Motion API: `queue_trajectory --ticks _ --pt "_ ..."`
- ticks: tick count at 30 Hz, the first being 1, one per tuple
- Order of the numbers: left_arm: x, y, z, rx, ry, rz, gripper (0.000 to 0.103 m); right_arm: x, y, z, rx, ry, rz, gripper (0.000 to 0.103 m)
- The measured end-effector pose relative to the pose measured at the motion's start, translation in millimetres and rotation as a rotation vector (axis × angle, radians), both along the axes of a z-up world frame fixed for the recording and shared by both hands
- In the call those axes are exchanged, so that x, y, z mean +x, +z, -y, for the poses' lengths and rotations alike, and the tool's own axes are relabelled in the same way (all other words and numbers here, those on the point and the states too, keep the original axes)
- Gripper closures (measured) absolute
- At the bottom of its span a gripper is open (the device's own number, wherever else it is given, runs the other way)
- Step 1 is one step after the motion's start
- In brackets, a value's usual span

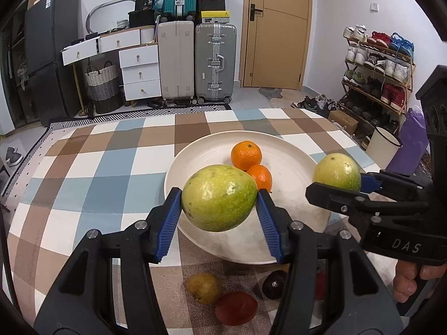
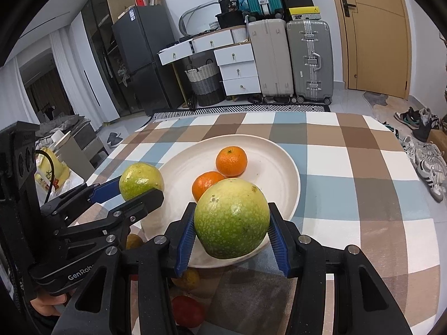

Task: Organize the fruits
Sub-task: 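Carry the pomelo and green citrus over the plate with both tools, then open both tools to set the two fruits on the plate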

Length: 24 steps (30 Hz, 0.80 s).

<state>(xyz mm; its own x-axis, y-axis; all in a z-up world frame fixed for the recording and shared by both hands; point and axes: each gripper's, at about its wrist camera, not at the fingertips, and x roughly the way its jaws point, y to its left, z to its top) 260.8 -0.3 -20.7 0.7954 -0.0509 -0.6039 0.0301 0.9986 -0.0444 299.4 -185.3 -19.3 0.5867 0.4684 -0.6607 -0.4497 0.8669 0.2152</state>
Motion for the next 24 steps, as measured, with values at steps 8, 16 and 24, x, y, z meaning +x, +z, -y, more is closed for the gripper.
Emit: queue_trajectory --ticks 8,16,24 --pt "0 -3 0 0.0 0.003 -0.006 0.051 5 -10 -10 -0.024 0.009 -0.024 0.054" --pt "0 -4 -2 -0.004 0.005 -0.012 0.051 3 -7 -8 -0.027 -0.002 0.003 0.053" --pt "-5 2 -3 -0.003 -0.005 0.018 0.044 -7 6 7 -0.029 -0.04 0.057 0.035"
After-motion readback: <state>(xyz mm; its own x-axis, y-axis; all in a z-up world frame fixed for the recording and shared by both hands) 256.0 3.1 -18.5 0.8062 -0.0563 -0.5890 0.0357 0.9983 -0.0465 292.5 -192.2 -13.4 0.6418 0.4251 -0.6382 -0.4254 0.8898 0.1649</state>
